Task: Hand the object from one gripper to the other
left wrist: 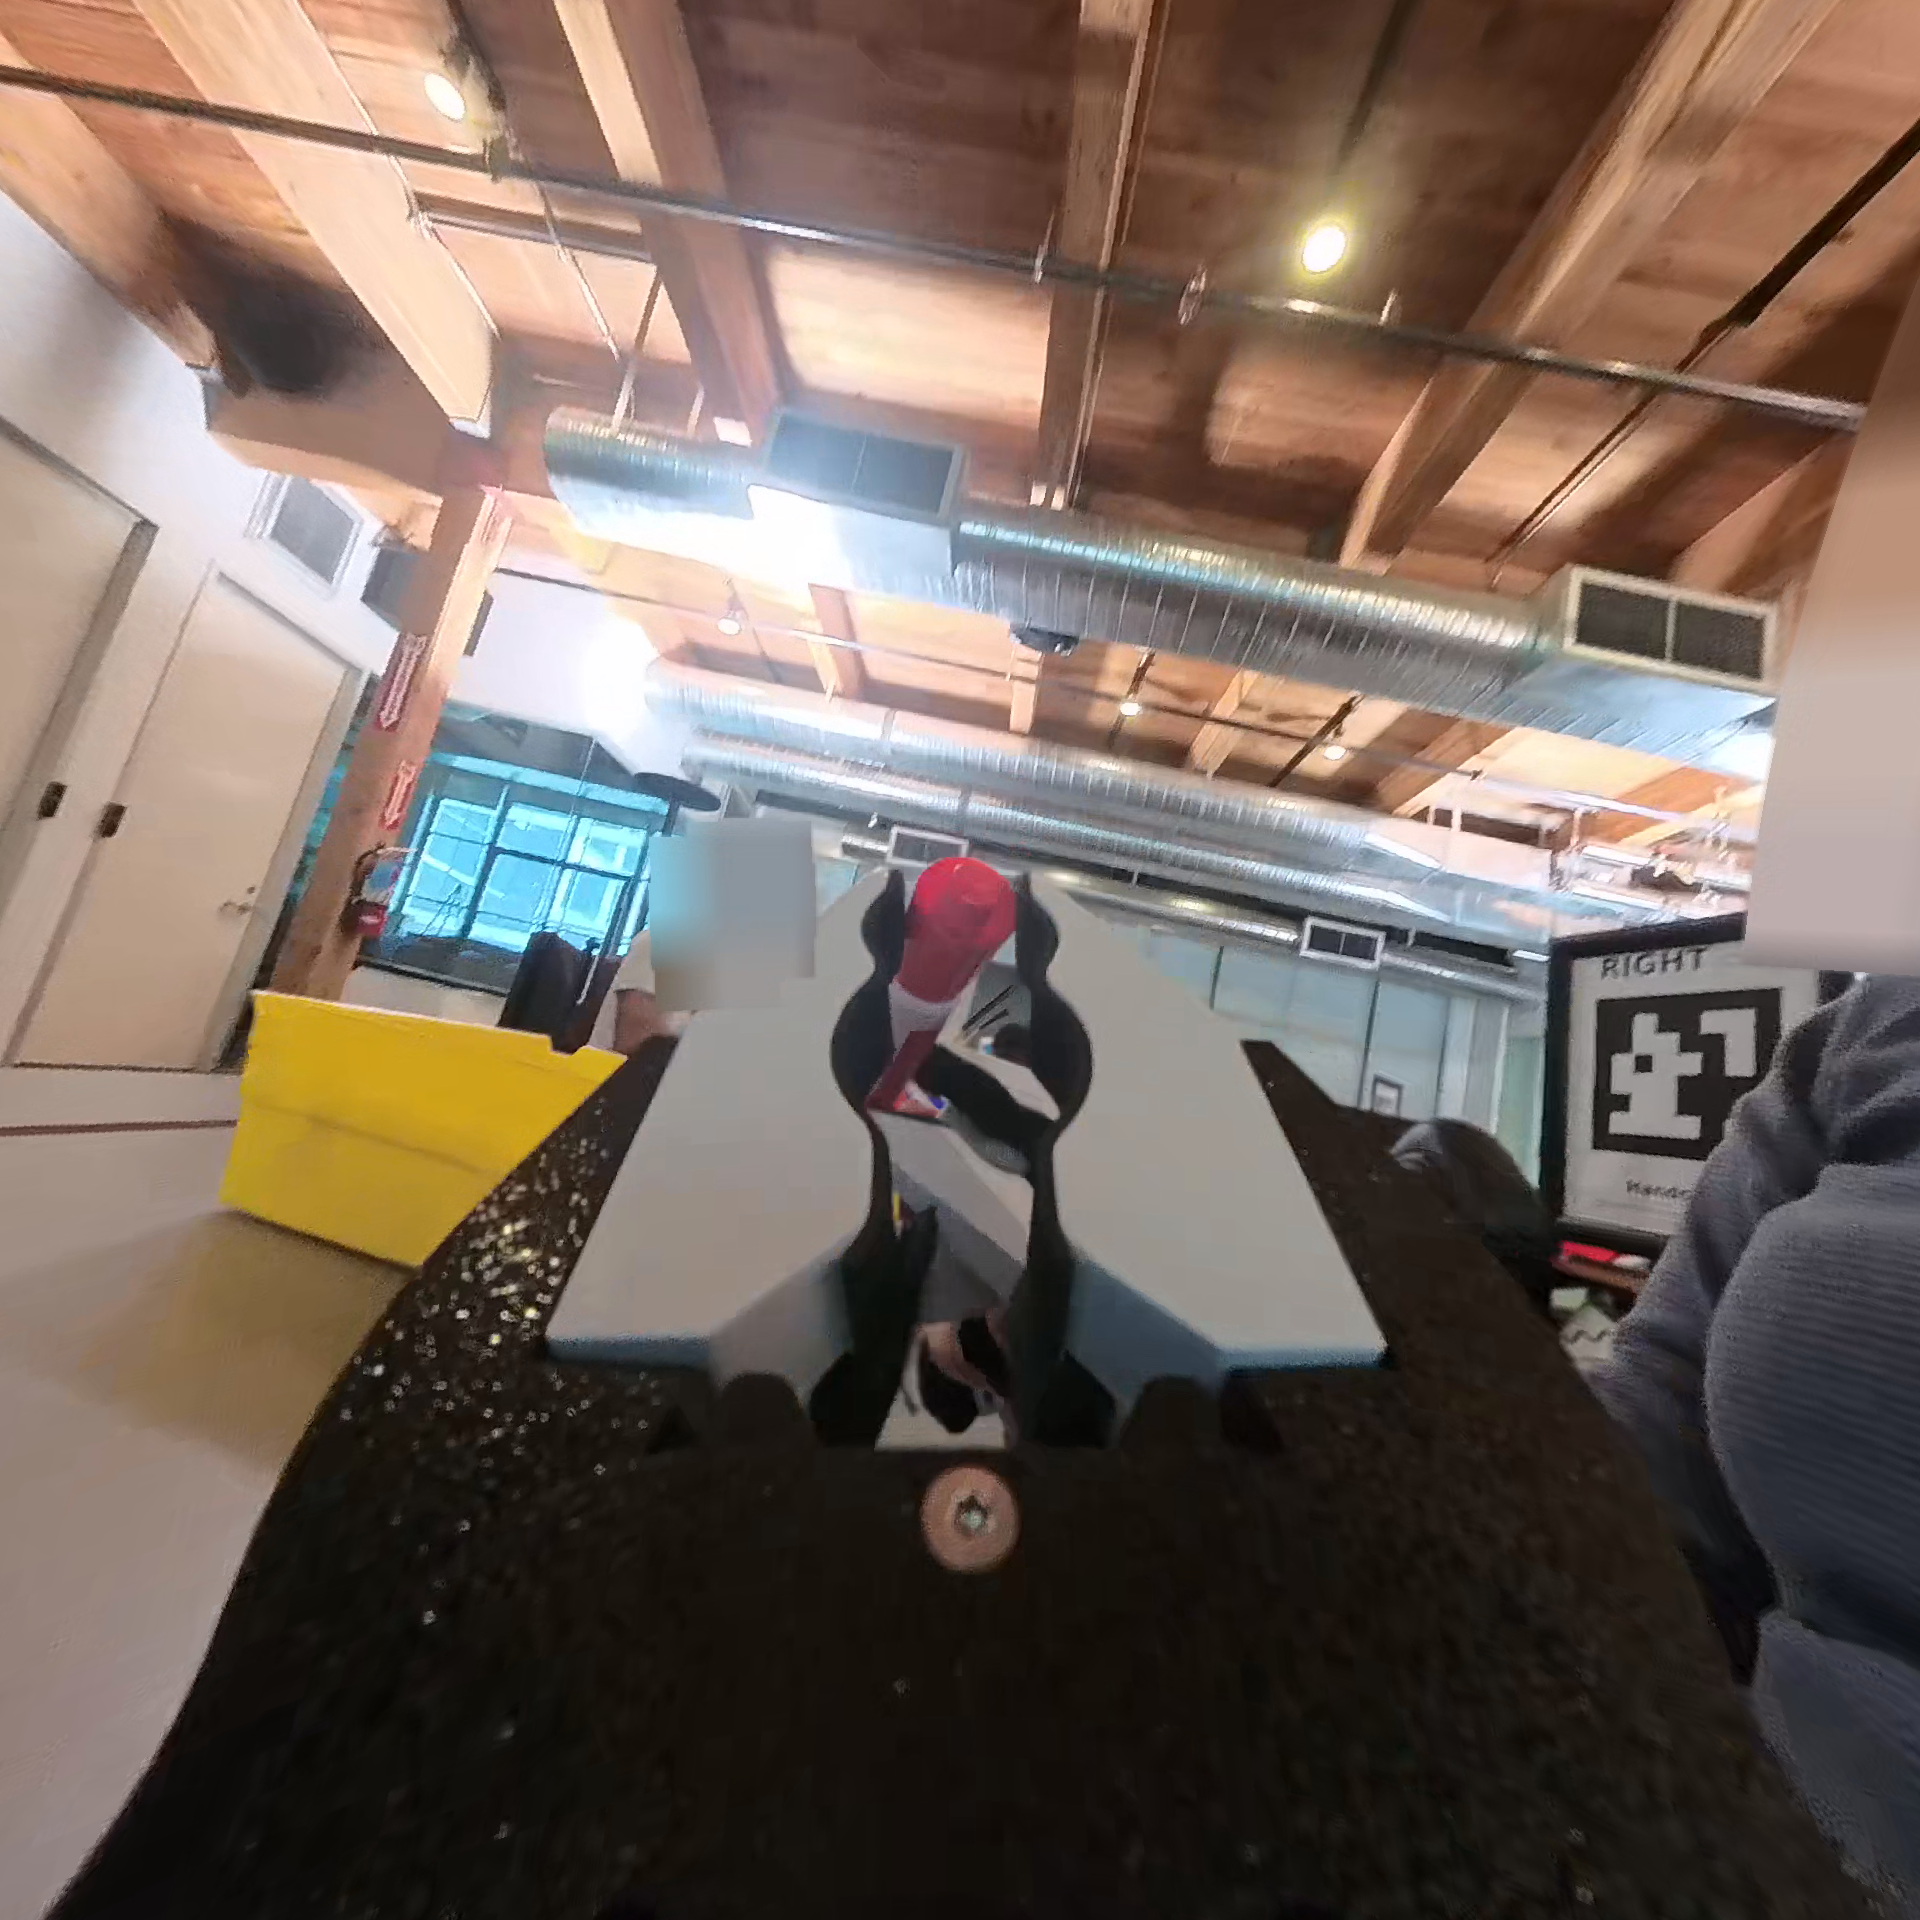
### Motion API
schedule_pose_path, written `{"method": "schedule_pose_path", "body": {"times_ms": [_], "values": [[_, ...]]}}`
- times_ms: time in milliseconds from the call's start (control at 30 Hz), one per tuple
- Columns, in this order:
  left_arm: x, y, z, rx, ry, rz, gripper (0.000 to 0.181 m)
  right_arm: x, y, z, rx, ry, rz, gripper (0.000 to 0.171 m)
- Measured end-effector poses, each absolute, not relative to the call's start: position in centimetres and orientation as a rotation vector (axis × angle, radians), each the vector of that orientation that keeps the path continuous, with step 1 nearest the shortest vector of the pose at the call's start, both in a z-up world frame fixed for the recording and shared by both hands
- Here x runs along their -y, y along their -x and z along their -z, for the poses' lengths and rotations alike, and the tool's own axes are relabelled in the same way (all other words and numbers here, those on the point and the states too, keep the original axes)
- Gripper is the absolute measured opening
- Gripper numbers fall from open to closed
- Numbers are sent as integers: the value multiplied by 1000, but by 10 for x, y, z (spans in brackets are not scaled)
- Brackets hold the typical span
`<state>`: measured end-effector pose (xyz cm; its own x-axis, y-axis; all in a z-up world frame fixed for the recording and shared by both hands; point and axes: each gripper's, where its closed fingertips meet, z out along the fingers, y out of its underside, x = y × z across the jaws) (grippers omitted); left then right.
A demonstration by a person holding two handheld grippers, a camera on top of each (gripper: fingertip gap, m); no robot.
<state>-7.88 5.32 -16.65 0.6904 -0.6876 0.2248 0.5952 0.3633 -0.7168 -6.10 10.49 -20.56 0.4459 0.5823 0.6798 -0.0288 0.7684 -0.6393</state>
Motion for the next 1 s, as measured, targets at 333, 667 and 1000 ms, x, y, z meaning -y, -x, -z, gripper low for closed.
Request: {"method": "schedule_pose_path", "body": {"times_ms": [333,667,1000], "values": [[-67,89,174,-73,1012,424,57,-117,67,222,1114,874,-829,17],[-73,87,182,-218,1131,-243,57,-128,65,240,1459,1345,-936,17],[-79,88,188,-219,1171,-285,56,-234,-1,191,1408,1774,-619,17]]}}
